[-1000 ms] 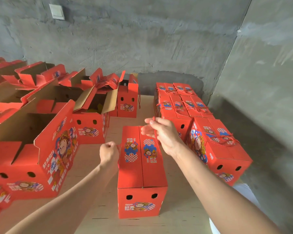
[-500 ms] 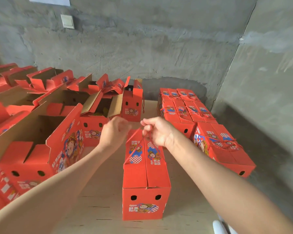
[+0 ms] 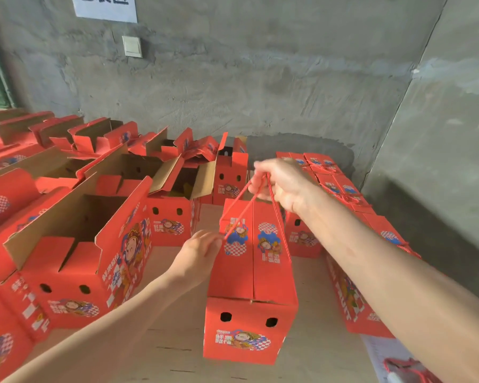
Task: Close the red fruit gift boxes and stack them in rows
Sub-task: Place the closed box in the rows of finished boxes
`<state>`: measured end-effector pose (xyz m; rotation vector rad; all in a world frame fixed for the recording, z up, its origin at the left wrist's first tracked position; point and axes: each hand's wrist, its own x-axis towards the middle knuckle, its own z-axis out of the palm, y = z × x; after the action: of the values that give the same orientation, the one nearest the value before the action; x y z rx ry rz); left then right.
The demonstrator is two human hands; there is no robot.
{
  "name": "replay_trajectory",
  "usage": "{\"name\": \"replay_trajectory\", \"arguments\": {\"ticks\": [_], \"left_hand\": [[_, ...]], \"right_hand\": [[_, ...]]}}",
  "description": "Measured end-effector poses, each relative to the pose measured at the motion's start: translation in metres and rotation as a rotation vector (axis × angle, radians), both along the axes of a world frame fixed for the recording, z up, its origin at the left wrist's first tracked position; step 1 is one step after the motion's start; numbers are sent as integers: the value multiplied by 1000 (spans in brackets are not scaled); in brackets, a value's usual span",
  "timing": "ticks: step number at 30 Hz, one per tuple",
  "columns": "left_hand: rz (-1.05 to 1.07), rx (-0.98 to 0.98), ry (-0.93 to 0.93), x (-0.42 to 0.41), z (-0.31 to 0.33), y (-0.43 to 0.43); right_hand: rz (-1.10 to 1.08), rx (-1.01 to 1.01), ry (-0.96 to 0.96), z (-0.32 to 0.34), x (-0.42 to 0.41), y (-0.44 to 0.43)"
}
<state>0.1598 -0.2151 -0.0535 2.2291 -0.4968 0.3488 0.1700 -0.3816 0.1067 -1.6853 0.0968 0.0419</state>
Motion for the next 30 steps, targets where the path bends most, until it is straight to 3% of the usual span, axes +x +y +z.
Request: {"name": "replay_trajectory", "arguments": {"ticks": [4, 8, 13, 18, 21, 28, 30], "left_hand": [[-34, -60, -228, -2, 19, 3], [-43, -64, -270, 2, 30, 3], [-47, -58, -72, 12, 16, -9], [-164, 12, 288, 13, -16, -26], [-240, -98, 525, 9, -36, -32], [-181, -162, 585, 20, -47, -78], [-182, -139, 644, 21, -49, -88]], "right_hand": [[-22, 62, -119, 29, 2, 4], [-61, 90, -206, 42, 7, 8], [-165, 27, -142, 21, 14, -2], [-284, -102, -74, -20, 19, -16], [-343, -188, -46, -32, 23, -28], [-446, -314, -9, -52, 26, -47], [-458, -439, -25, -62, 20, -57]]}}
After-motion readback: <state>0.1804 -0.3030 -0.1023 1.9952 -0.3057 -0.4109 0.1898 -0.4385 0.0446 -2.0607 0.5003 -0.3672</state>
